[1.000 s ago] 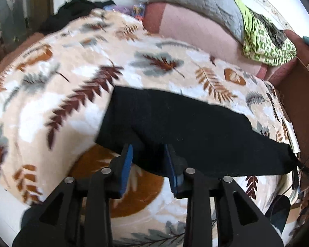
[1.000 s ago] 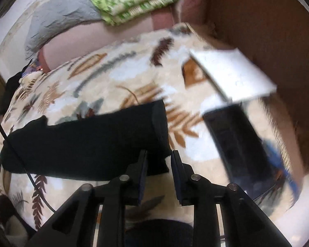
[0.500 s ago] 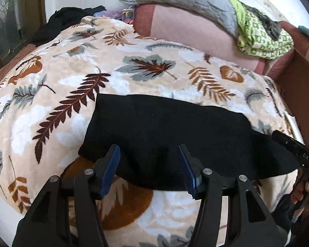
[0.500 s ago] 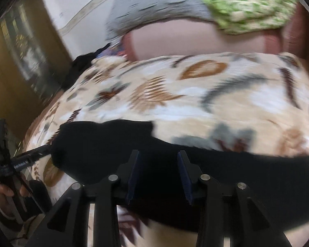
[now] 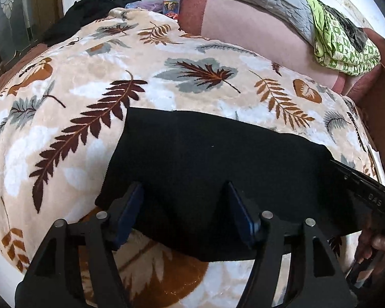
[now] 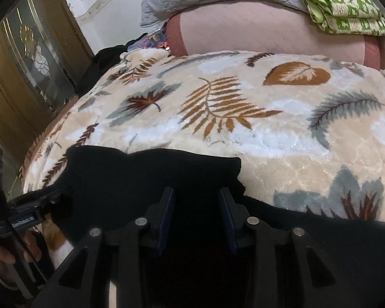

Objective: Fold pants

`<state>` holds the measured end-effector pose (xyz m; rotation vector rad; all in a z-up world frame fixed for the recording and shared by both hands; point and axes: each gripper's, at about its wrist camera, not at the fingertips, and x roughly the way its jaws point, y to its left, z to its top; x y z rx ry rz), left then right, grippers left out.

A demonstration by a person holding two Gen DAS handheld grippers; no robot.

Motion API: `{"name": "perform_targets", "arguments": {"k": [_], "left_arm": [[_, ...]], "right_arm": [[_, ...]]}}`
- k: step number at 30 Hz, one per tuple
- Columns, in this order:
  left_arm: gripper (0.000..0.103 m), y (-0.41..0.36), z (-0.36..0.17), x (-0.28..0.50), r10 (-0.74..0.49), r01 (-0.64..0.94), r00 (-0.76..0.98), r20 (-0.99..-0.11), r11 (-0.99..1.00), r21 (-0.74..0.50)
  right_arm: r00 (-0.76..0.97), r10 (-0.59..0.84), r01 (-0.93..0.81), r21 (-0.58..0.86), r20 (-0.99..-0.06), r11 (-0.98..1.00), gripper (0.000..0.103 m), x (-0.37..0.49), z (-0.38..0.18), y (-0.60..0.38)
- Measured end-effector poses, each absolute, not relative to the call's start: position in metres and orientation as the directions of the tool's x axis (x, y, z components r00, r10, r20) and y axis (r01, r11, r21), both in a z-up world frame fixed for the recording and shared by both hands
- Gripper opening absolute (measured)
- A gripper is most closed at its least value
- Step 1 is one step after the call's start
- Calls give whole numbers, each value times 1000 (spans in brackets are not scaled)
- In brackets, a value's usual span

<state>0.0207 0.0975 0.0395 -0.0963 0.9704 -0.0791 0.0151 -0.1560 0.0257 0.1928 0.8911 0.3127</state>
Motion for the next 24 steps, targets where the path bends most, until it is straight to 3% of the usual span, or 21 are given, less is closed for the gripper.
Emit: {"name": "perform_targets", "arguments": {"k": [10,24], "left_arm": [[67,84,60,6,-132,47,594,-793,990,-130],[68,62,33,-7,-101,82,557,-824,994,-66]], "right_arm": [[590,351,-225,270,-727,936,38,-34,41,-160],[576,318,-223,230,-753,947,38,-73,13,-167]]}}
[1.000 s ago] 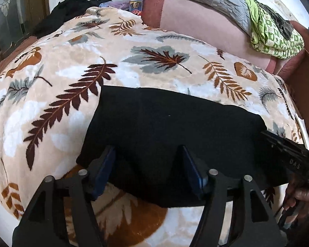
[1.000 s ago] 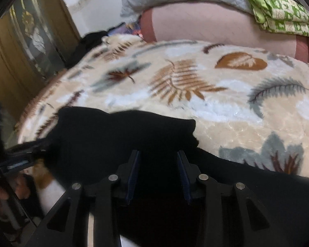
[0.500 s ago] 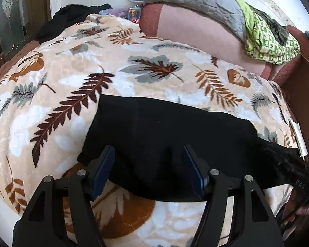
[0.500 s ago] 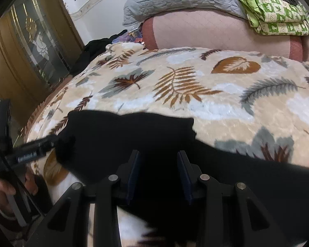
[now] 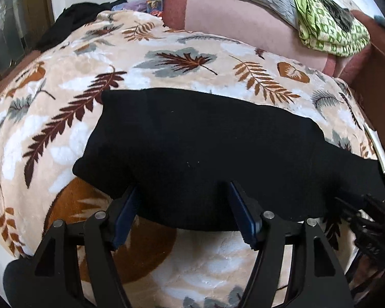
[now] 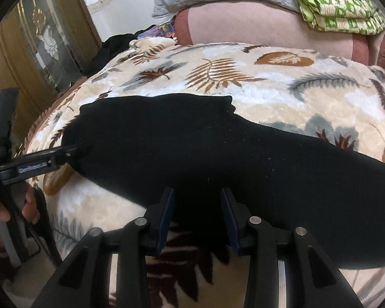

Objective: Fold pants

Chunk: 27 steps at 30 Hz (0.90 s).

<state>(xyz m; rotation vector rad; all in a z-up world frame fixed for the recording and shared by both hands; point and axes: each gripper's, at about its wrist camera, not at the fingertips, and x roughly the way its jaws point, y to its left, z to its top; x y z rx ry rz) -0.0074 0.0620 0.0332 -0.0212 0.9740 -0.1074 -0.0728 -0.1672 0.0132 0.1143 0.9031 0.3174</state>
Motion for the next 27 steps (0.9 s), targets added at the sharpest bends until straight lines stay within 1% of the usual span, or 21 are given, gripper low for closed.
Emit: {"name": "perform_targets", "arguments": {"k": [2,3,4,5,6,8,12,16,19,22,24,27], "left_arm": [[68,59,40,-8,-131,100,556,-821,991,-91],[69,56,44,-8,-140,104,558,-818,990,-98],[70,53,48,-9,-144,109,565,-812,989,-99],[74,49,52,-8,-154,118,572,-806,988,-104],[79,44,55,-8,-171,130,577,-798,985,-116],[82,32,60,-6,-202,157,577,-792,978,-135],[82,3,67,-1,-239,213,572,-785,967,-139],[82,-24,73,3,-258,250,571,-779,959,-134],[82,-34,80,2,-236,246,594,-769,964,-106],[82,-19,84,2,-220,213,599,-770,971,-111],[82,-2,83,-2,-182,170,608,-773,981,-97],[82,31,76,-6,-94,105,595,-799,994,-39]], "right_arm": [[594,310,-207,231,-743,951,38,-80,22,-181],[605,297,-184,234,-739,955,43,-85,27,-192],[613,283,-153,241,-738,958,50,-89,30,-205],[622,265,-106,256,-737,961,52,-95,33,-224],[629,251,-65,272,-735,960,52,-101,35,-240],[637,220,14,296,-739,955,52,-112,38,-274],[638,106,172,275,-763,946,52,-138,42,-336],[640,50,290,302,-767,908,54,-163,39,-393],[626,47,342,328,-778,880,56,-171,31,-420],[623,56,346,338,-780,875,56,-172,25,-427],[630,67,331,345,-774,878,56,-172,23,-428],[632,86,324,364,-770,873,56,-168,19,-426]]}}
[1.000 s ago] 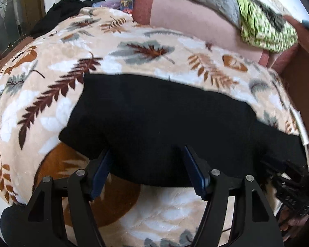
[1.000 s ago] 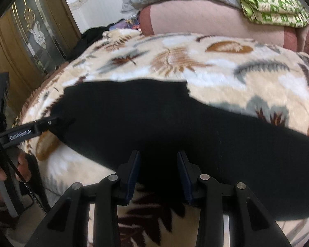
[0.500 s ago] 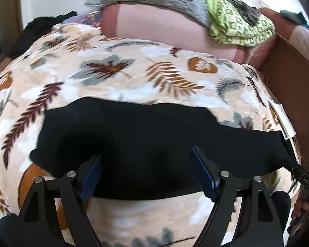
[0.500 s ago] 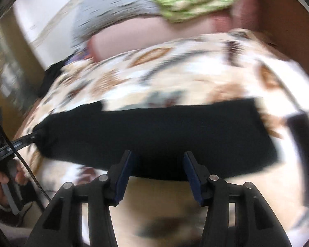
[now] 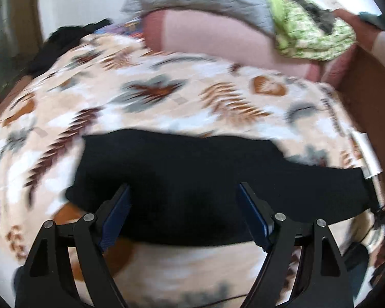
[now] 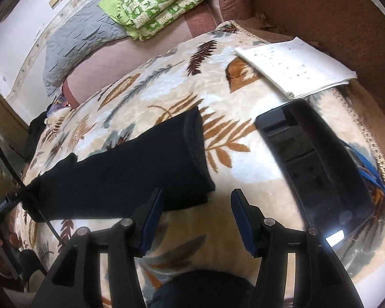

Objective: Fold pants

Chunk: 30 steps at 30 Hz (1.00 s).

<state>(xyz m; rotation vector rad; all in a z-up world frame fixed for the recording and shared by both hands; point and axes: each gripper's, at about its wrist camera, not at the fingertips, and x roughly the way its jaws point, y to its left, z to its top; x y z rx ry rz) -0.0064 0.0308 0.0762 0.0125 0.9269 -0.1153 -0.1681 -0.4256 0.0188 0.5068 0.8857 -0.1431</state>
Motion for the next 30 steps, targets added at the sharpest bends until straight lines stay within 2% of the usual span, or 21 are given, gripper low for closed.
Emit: {"name": "perform_targets", "arguments": {"k": [4,8,12,15,19,24,30], "left_arm": [[82,77,69,-8,14,-10,577,-817,1000,11],[82,75,77,-7,-71,19,583,-809,997,-74],[82,13,89,-6,-215,216,584,-783,971,-106],[83,-58,85,0,-354,409,486,-799,900,-150],[83,-150,72,12,-460,623,355,-814,766,-161],[83,-252,56,30,-527,800,159,-835,565,-205],[83,-331,36,43,-521,883,30,-853,413,-222]], "right_arm": [[624,103,313,369,-775,875,59,-162,15,-419],[608,106,317,363,-787,876,60,-160,13,-419],[607,118,309,370,-786,876,62,-162,12,-421],[609,132,306,385,-782,871,63,-162,10,-425],[625,174,284,429,-761,857,65,-158,4,-429],[639,227,221,458,-735,861,65,-152,2,-429],[661,286,144,491,-694,859,67,-153,-5,-428]]}}
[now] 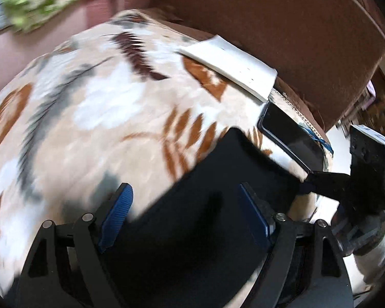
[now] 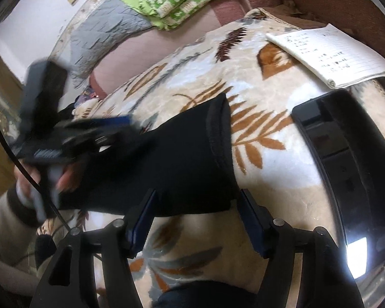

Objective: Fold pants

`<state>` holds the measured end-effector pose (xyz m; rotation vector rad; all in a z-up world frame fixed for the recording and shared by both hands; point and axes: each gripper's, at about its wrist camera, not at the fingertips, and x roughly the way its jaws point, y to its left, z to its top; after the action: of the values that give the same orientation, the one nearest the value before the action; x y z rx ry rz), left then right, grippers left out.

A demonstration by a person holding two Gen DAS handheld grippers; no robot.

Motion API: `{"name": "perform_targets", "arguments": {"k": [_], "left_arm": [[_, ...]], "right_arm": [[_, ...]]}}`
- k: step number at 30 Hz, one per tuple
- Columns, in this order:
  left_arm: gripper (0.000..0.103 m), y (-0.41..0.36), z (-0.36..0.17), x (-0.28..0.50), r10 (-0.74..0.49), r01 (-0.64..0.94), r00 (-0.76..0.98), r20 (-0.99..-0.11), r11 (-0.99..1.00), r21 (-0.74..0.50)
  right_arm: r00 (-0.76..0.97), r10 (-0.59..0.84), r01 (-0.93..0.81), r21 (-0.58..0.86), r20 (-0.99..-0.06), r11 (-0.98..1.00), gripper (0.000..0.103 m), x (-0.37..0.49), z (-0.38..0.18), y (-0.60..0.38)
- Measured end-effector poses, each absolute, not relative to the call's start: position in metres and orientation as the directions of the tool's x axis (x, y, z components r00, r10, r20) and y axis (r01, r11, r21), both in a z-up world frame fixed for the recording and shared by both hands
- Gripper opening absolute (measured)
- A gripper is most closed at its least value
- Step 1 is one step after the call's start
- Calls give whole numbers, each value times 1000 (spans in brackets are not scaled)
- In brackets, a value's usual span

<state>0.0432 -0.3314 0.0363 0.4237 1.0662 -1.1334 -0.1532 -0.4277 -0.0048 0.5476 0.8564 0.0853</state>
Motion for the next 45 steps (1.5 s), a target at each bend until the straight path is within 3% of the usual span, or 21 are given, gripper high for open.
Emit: {"name": "perform_targets", "arguments": {"k": [4,8,9,10,11,12,14,17,25,26,27,29,34,38,39,40,42,45], "left_arm": [[83,-359,18,41,-509,896,-66,-858,348,-275],[84,-368,9,25,-526,933,-32,-850,290,-215],[82,-370,7,24,-532,934,-27,-846,289,-212],[79,-370,7,25,-541,932,-27,-840,290,-217],[69,-370,6,25,-549,931,-26,-836,291,-220],[46,-369,7,25,-559,930,-32,-828,287,-229],[19,-368,9,29,-575,916,-75,-814,283,-285],[12,-358,24,31,-595,902,-63,-801,309,-300],[14,-254,107,56,-682,831,78,-727,448,-330],[24,-235,112,62,-678,805,103,-728,487,-340],[44,-216,116,67,-676,778,131,-725,523,-347],[63,-167,120,73,-679,714,207,-704,597,-365],[64,-78,110,75,-599,580,333,-728,739,-342],[64,-52,92,67,-550,514,328,-768,786,-344],[64,-49,88,63,-549,509,326,-770,788,-346],[64,-48,85,59,-548,509,324,-771,788,-346],[64,-53,80,51,-539,509,325,-777,792,-337],[64,-69,73,41,-533,516,321,-783,792,-327]], "right_arm": [[680,336,106,540,-652,835,70,-154,-9,-433],[683,379,85,584,-624,807,70,-150,-14,-440],[676,383,80,579,-630,811,68,-147,-14,-440],[664,376,76,559,-646,826,57,-143,-14,-438],[652,353,83,527,-670,846,45,-137,-14,-435],[645,337,97,511,-686,854,20,-133,-15,-434],[649,361,116,556,-670,823,12,-128,-15,-439],[685,361,95,569,-632,817,11,-131,4,-431],[754,395,-97,505,-525,858,11,-130,90,-369],[749,403,-126,483,-526,866,11,-125,97,-354],[737,411,-158,454,-536,877,11,-118,102,-335],[713,428,-200,425,-556,883,11,-109,101,-310],[596,457,-269,372,-660,888,12,-71,55,-227],[523,457,-244,387,-719,889,24,-58,20,-198],[527,485,-250,418,-698,874,32,-65,27,-205],[524,519,-253,458,-676,852,46,-68,33,-214],[583,563,-240,537,-586,809,60,-86,53,-245],[654,489,-168,519,-578,838,61,-99,69,-278]]}}
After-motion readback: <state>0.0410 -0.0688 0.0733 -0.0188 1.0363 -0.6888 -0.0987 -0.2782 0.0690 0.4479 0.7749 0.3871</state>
